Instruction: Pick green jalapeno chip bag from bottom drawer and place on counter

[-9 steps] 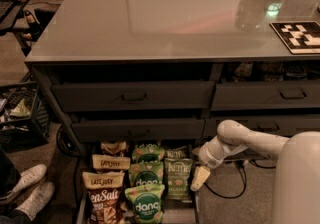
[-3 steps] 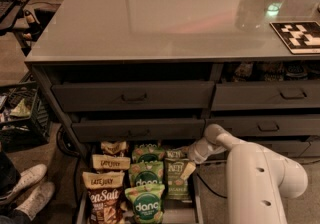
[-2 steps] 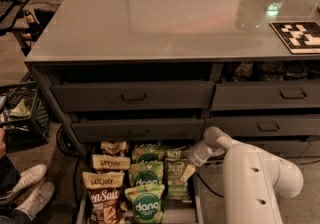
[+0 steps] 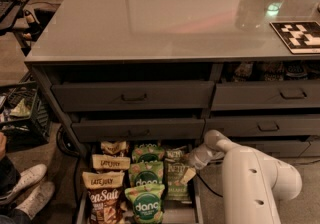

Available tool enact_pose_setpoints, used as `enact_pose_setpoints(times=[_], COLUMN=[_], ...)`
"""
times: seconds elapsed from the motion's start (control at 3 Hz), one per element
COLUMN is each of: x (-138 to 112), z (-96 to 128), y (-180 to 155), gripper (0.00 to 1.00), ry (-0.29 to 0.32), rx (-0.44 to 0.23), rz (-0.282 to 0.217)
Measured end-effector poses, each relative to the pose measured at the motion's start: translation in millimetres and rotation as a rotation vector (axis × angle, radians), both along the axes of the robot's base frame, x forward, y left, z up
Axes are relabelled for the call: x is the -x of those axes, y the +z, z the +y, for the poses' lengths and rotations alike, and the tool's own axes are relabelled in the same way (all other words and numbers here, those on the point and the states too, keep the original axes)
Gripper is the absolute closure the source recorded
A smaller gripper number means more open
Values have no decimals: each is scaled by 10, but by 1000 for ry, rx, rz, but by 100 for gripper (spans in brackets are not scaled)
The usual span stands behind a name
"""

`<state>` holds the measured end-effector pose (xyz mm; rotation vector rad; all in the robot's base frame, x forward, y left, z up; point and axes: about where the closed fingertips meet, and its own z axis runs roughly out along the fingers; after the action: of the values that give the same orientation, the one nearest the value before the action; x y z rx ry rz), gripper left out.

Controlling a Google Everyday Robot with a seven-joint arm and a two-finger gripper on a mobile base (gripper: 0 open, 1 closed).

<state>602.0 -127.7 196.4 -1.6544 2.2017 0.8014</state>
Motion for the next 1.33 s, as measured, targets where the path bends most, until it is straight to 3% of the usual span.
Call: enact_pose_setpoints(times=[1.33], x=[2], z=[1], y=[-3], gripper=[100], ry=[0], rx=[0], rz=[0])
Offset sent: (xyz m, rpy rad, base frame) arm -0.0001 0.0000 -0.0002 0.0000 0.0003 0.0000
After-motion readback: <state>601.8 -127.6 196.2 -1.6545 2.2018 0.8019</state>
